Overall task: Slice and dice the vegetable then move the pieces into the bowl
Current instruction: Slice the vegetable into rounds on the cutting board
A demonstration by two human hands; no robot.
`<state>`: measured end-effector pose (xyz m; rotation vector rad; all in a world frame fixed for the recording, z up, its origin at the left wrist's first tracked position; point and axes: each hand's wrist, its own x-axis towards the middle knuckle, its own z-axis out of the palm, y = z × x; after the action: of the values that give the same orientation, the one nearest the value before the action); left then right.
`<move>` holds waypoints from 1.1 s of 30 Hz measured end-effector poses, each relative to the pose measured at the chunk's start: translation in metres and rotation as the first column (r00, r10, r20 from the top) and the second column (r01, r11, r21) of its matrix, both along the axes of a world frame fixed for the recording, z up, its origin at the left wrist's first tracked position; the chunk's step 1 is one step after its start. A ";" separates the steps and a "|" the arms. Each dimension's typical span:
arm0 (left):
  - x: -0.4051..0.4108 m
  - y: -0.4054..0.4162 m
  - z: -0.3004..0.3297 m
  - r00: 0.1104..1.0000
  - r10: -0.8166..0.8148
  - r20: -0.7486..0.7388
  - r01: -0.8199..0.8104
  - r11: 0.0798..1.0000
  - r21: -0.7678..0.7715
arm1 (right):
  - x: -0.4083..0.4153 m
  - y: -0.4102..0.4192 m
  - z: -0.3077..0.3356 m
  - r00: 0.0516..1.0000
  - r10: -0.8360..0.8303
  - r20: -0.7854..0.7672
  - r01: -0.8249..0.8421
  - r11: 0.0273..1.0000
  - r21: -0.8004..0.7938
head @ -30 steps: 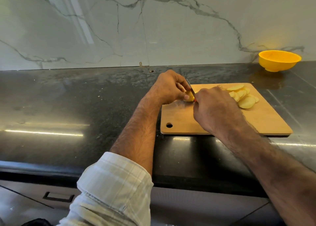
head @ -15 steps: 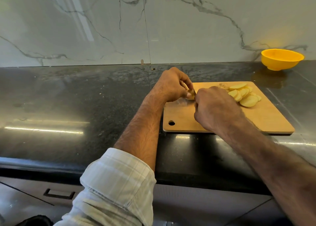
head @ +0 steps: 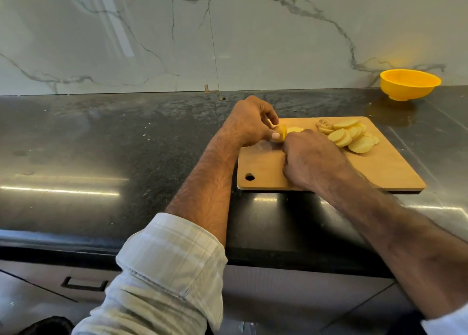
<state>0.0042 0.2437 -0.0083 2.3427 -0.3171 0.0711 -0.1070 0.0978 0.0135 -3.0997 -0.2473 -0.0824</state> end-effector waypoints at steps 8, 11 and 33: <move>0.004 0.004 -0.002 1.000 -0.004 -0.018 0.004 1.000 0.016 | 0.019 -0.024 -0.011 0.995 -0.081 0.054 0.073 0.987 0.142; 0.003 0.003 -0.003 1.000 0.007 -0.023 -0.006 1.000 0.013 | 0.018 -0.033 -0.011 0.993 -0.114 -0.016 0.114 0.972 0.205; -0.002 -0.004 0.001 0.999 0.026 0.019 -0.026 0.999 0.018 | 0.001 0.001 0.010 0.988 -0.122 -0.095 0.133 0.984 0.118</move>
<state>0.0019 0.2400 -0.0076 2.3655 -0.2975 0.1031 -0.1056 0.0988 0.0239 -2.9824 -0.0391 0.0333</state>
